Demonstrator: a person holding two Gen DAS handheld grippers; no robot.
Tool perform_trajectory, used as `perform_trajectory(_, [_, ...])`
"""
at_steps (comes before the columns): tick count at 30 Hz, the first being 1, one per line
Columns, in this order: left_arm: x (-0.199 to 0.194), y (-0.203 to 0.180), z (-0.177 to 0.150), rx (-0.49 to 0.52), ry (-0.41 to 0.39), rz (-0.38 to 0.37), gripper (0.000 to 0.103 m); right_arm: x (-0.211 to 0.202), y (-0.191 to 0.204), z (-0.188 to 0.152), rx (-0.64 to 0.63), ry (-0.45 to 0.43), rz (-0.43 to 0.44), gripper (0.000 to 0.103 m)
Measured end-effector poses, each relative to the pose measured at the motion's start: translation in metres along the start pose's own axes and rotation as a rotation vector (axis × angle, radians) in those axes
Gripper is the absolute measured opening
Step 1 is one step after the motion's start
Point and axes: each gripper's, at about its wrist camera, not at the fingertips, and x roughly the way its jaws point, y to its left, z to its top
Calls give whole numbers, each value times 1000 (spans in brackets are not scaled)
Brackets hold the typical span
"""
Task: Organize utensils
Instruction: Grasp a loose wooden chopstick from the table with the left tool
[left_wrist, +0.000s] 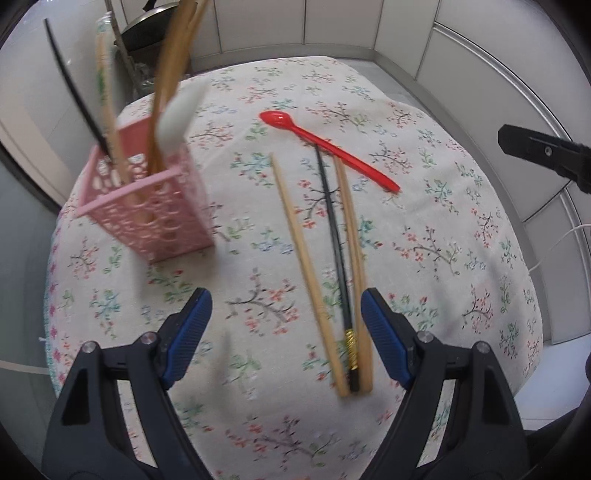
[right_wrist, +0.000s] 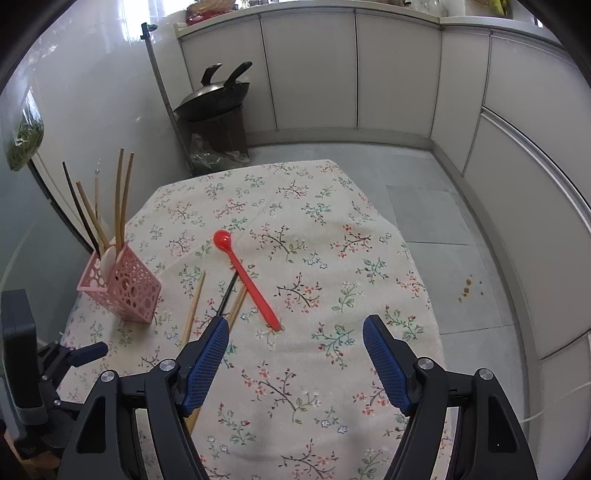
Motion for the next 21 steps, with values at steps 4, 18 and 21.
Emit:
perform_trajectory(4, [14,-4,9,-73,-21,-29,68,0,-12,-4,16,12,-9,76])
perform_trajectory(18, [58,-24,29,-118,-54,98,35,4,-46,-10,109,46,0,76])
perform_trajectory(21, [63,-23,34,-116,-60,125,30,6,-49,-12,122,61,2,76])
